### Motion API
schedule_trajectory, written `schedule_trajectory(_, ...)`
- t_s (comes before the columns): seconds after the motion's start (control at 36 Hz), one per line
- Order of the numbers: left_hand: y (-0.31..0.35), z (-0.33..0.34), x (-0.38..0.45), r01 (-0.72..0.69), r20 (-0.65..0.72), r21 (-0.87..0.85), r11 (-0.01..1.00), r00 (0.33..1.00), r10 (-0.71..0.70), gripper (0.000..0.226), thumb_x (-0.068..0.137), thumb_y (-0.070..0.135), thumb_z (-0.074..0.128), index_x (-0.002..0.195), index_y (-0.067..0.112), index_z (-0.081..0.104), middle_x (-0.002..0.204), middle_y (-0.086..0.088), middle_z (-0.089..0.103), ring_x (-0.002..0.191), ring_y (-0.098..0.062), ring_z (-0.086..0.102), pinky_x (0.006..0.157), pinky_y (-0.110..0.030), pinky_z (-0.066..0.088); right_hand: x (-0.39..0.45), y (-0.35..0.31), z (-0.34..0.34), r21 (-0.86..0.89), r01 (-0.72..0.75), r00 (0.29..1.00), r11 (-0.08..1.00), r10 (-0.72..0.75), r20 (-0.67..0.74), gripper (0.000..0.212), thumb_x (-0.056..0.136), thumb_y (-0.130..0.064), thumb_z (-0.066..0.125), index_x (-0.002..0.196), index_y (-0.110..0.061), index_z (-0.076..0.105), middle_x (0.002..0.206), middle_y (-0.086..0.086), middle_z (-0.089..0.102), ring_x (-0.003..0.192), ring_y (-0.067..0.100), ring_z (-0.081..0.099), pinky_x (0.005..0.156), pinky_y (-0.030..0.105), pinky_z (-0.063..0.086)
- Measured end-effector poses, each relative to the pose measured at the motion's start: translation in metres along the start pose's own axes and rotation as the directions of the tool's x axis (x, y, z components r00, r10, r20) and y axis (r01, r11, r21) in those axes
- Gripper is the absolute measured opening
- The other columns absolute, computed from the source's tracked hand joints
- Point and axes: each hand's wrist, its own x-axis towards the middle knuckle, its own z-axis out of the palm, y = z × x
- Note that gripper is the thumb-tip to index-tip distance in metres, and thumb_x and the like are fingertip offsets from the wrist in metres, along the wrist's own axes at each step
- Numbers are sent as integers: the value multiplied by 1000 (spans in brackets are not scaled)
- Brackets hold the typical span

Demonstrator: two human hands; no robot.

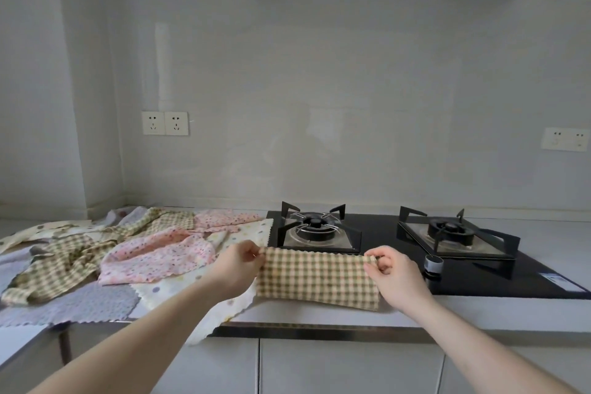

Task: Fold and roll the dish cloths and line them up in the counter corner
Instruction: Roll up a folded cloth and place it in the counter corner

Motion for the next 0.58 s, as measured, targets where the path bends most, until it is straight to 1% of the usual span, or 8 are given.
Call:
schedule_trajectory(0.06, -3, 6, 12, 28, -33, -19, 999, 999, -29, 16, 103, 28, 52, 97, 16, 62, 94, -3, 69, 74, -15, 61, 59, -25, 44, 10, 3, 7, 14, -14, 999, 1000, 14, -42, 9, 92, -24, 72, 97, -31, 68, 76, -10, 72, 76, 4, 67, 70, 26, 53)
schedule_trajectory(0.11, -6, 13, 23, 54, -52, -43, 998, 997, -56, 16, 102, 29, 54, 97, 17, 62, 92, -1, 66, 75, -17, 62, 60, -27, 45, 18, 6, 14, 20, -20, 996, 1000, 21, -85, 10, 92, -25, 71, 101, -28, 68, 75, -10, 71, 75, 5, 67, 67, 24, 50)
schedule_trajectory(0.19, -10, 25, 40, 83, -90, -60, 995, 992, -88, 15, 100, 27, 56, 93, 17, 63, 82, 1, 64, 72, -16, 58, 58, -26, 42, 27, 10, 26, 7, -38, 992, 999, 38, -121, 12, 93, -26, 69, 103, -29, 65, 76, -10, 71, 74, 5, 66, 67, 28, 53)
schedule_trajectory(0.25, -13, 32, 50, 93, -119, -55, 994, 988, -99, 14, 99, 27, 57, 91, 18, 64, 82, 1, 65, 75, -16, 60, 63, -27, 46, 33, 16, 34, 5, -56, 987, 998, 56, -148, 12, 93, -28, 69, 104, -30, 64, 74, -12, 71, 75, 5, 65, 69, 32, 54)
schedule_trajectory(0.33, -21, 43, 61, 108, -132, -18, 994, 985, -109, 13, 99, 31, 57, 92, 22, 64, 87, 4, 68, 79, -13, 64, 75, -31, 54, 38, 26, 47, -12, -58, 979, 998, 55, -197, 12, 94, -29, 68, 105, -32, 65, 72, -18, 69, 86, 12, 65, 74, 35, 54)
schedule_trajectory(0.42, -31, 52, 64, 109, -150, -24, 994, 982, -111, 14, 99, 37, 57, 91, 27, 64, 85, 9, 68, 76, -11, 66, 75, -34, 58, 37, 32, 55, -30, -62, 969, 998, 53, -242, 14, 93, -31, 68, 107, -33, 65, 76, -22, 68, 92, 17, 64, 74, 37, 53)
schedule_trajectory(0.53, -40, 63, 65, 59, -203, 16, 998, 978, -54, 18, 98, 46, 57, 96, 30, 66, 84, 15, 67, 78, -1, 63, 72, -25, 56, 42, 38, 57, -34, -115, 949, 993, 100, -298, 29, 92, -28, 70, 120, -28, 64, 84, -18, 73, 98, 19, 65, 81, 35, 51)
schedule_trajectory(0.58, -42, 65, 66, 49, -224, 5, 999, 974, -47, 20, 97, 49, 57, 97, 32, 67, 84, 16, 68, 79, 0, 63, 73, -24, 56, 43, 39, 57, -41, -130, 943, 991, 111, -312, 34, 91, -26, 69, 125, -27, 62, 87, -17, 74, 96, 16, 64, 82, 34, 50)
